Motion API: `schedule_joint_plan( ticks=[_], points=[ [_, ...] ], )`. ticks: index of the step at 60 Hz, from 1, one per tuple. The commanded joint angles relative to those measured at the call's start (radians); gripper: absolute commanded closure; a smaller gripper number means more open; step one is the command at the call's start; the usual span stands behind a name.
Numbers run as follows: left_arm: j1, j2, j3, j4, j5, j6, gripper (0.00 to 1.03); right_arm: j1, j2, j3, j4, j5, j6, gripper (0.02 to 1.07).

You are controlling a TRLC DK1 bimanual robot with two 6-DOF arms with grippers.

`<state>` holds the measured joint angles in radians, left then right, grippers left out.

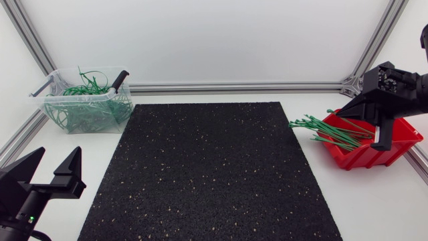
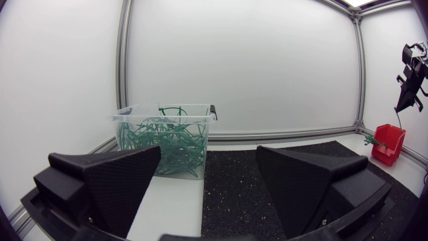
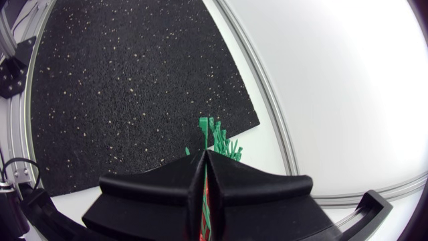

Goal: Take a green cable tie from the red box, thread the tail through the head to close it, then place it in the transparent bin on the left.

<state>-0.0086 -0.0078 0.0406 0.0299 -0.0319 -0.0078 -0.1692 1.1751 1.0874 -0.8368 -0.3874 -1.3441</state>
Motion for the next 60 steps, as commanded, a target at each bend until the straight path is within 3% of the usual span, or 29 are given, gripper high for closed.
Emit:
schedule_joint_plan(
  ticks=[1, 10, 24, 40, 52, 57, 60],
  points=[
    [0.001, -0.008, -0.041, 0.019, -0.002, -0.012, 0.04, 0.008, -0.026, 0.055, -0.053, -0.034, 0.054, 1.01],
    [0.004, -0.008, 0.024, -0.041, 0.021, -0.020, 0.04, 0.033, -0.042, 0.126, -0.166, -0.125, 0.117, 1.01],
    [-0.024, 0.051, 0.157, -0.102, 0.090, -0.090, 0.06, 0.142, -0.071, 0.170, -0.219, -0.156, 0.267, 1.01],
    [-0.017, 0.279, 0.338, -0.168, 0.256, -0.150, 0.08, 0.281, -0.084, 0.252, -0.226, -0.162, 0.451, 1.01],
    [-0.027, 0.505, 0.481, -0.219, 0.425, -0.155, 0.18, 0.321, -0.048, 0.336, -0.226, -0.232, 0.574, 1.01],
    [-0.027, 0.586, 0.532, -0.219, 0.451, -0.103, 0.19, 0.339, -0.031, 0.361, -0.231, -0.271, 0.620, 1.01],
    [-0.051, 0.634, 0.565, -0.216, 0.475, 0.002, 0.27, 0.356, -0.022, 0.371, -0.235, -0.297, 0.651, 1.01]
  ],
)
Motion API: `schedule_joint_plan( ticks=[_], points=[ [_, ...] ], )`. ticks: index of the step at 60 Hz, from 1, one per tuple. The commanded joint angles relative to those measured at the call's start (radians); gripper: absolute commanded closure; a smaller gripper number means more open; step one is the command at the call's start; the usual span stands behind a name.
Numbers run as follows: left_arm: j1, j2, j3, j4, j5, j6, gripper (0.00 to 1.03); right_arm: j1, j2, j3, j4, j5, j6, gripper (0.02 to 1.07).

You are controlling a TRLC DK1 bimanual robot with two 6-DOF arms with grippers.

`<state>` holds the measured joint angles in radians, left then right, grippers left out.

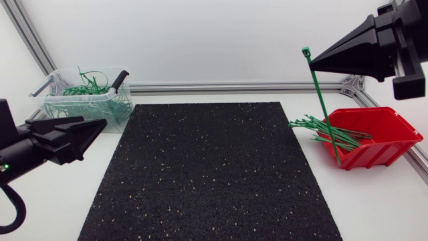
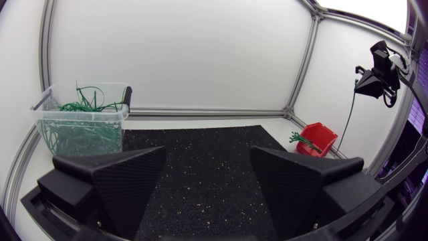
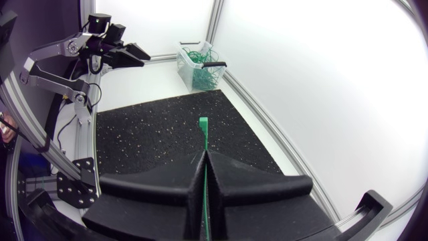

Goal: Take a green cable tie from the red box, thread the tail through the head to close it, then place it in the transparent bin on the left.

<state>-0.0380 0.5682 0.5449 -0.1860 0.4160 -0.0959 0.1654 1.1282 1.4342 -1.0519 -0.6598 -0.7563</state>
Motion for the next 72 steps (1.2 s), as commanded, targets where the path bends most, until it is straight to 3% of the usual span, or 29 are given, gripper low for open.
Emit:
schedule_joint_plan(
  ticks=[1, 14, 20, 29, 37, 42, 54, 72],
  points=[
    [-0.031, 0.071, 0.070, 0.000, 0.032, 0.107, 0.27, 0.026, 0.028, 0.025, -0.020, -0.031, 0.071, 1.01],
    [-0.119, 0.094, 0.128, -0.015, 0.070, 0.179, 0.22, 0.072, 0.085, 0.026, -0.017, -0.115, 0.141, 1.01],
    [-0.131, 0.124, 0.150, -0.017, 0.182, 0.200, 0.22, 0.080, 0.119, 0.026, -0.016, -0.170, 0.163, 1.01],
    [-0.132, 0.277, 0.194, 0.002, 0.474, 0.205, 0.23, 0.098, 0.174, 0.025, -0.008, -0.235, 0.187, 1.01],
    [-0.157, 0.414, 0.237, 0.023, 0.638, 0.190, 0.23, 0.131, 0.214, 0.014, 0.012, -0.281, 0.209, 1.01],
    [-0.161, 0.433, 0.230, 0.080, 0.642, 0.173, 0.23, 0.148, 0.232, 0.000, 0.044, -0.314, 0.247, 1.01],
    [-0.192, 0.466, 0.182, 0.408, 0.676, -0.054, 0.23, 0.221, 0.259, -0.034, 0.139, -0.336, 0.334, 1.01],
    [-0.293, 0.536, 0.191, 0.454, 0.679, -0.061, 0.23, 0.247, 0.308, -0.074, 0.279, -0.426, 0.434, 1.01]
  ],
)
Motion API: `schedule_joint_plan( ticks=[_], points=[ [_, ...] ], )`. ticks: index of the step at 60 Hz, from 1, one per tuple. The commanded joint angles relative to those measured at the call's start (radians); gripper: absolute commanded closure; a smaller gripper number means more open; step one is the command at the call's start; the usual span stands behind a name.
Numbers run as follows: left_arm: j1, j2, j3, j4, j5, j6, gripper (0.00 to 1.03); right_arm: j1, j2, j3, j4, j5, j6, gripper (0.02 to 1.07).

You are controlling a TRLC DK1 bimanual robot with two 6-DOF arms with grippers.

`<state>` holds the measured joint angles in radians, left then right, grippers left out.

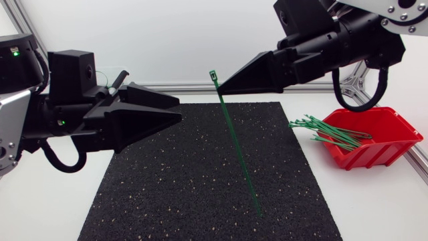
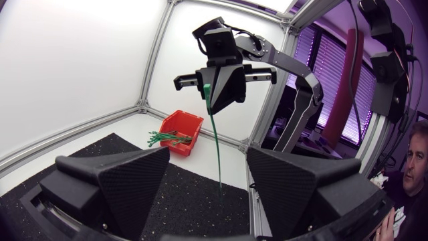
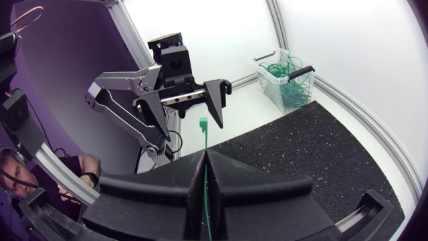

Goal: Take a green cable tie from the red box, thread the tail through the head to close it, then place it in the transparent bin on the left.

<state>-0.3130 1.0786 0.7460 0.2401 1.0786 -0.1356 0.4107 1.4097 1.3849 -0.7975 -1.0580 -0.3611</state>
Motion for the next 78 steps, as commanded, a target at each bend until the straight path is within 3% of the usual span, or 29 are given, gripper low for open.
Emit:
schedule_joint_plan(
  ticks=[1, 12, 25, 44, 57, 78],
  points=[
    [-0.020, 0.030, -0.008, 0.033, 0.017, -0.021, 0.23, 0.002, 0.028, -0.027, 0.029, -0.033, 0.039, 1.01],
    [-0.054, 0.072, -0.007, 0.077, 0.017, -0.021, 0.23, 0.007, 0.028, -0.064, 0.103, -0.077, 0.094, 1.01],
    [-0.074, 0.087, -0.011, 0.103, 0.009, -0.010, 0.23, 0.010, -0.005, -0.153, 0.325, -0.079, 0.258, 1.01],
    [-0.115, 0.122, -0.013, 0.113, -0.017, -0.007, 0.23, 0.020, -0.035, -0.219, 0.403, -0.102, 0.353, 1.01],
    [-0.129, 0.122, -0.027, 0.116, -0.028, -0.004, 0.23, 0.019, -0.069, -0.280, 0.563, -0.105, 0.490, 1.01],
    [-0.153, 0.150, -0.016, 0.117, -0.048, -0.007, 0.24, 0.010, -0.077, -0.319, 0.598, -0.103, 0.505, 1.01]
  ],
)
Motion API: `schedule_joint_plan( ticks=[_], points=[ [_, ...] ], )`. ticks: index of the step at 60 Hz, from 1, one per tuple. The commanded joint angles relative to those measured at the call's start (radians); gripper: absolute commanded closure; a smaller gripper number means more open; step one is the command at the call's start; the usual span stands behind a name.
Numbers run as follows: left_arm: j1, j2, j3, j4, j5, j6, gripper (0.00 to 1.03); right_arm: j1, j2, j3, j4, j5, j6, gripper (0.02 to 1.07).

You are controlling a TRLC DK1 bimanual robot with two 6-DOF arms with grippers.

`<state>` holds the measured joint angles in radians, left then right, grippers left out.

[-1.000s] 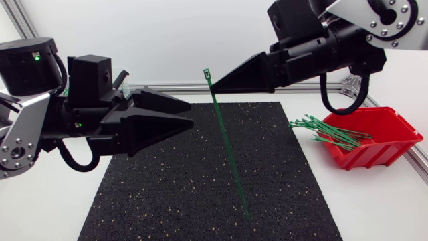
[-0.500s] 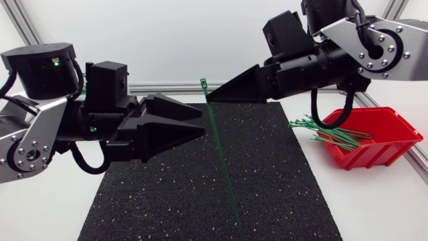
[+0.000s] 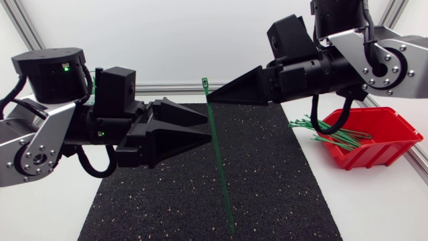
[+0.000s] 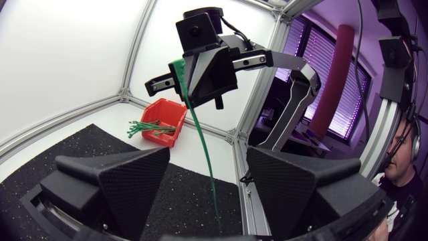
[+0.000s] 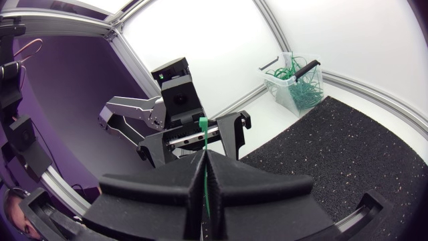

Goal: Take a green cable tie from the red box, thread the tail through the head to close it, then place it in the transparent bin on the left.

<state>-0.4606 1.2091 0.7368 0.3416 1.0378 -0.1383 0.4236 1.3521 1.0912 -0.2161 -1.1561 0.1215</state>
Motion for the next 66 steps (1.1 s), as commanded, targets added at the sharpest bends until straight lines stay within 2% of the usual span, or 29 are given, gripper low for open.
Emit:
schedule_joint_plan(
  ticks=[1, 24, 34, 50, 66],
  points=[
    [-0.007, 0.020, -0.008, 0.017, -0.007, -0.004, 0.24, -0.003, -0.022, -0.027, 0.017, -0.005, 0.023, 1.01],
    [-0.029, -0.005, -0.017, 0.017, -0.061, -0.006, 0.24, -0.006, -0.042, -0.044, 0.035, 0.019, 0.033, 1.01],
    [-0.044, -0.020, -0.024, 0.016, -0.099, -0.006, 0.27, -0.005, -0.061, -0.056, 0.061, 0.072, 0.047, 1.01],
    [-0.043, -0.040, -0.020, -0.010, -0.232, -0.006, 0.27, 0.015, -0.102, -0.057, 0.073, 0.282, 0.075, 1.01],
    [-0.066, -0.063, -0.014, -0.021, -0.446, 0.002, 0.27, 0.144, -0.145, -0.024, -0.008, 0.697, 0.030, 1.01]
  ],
)
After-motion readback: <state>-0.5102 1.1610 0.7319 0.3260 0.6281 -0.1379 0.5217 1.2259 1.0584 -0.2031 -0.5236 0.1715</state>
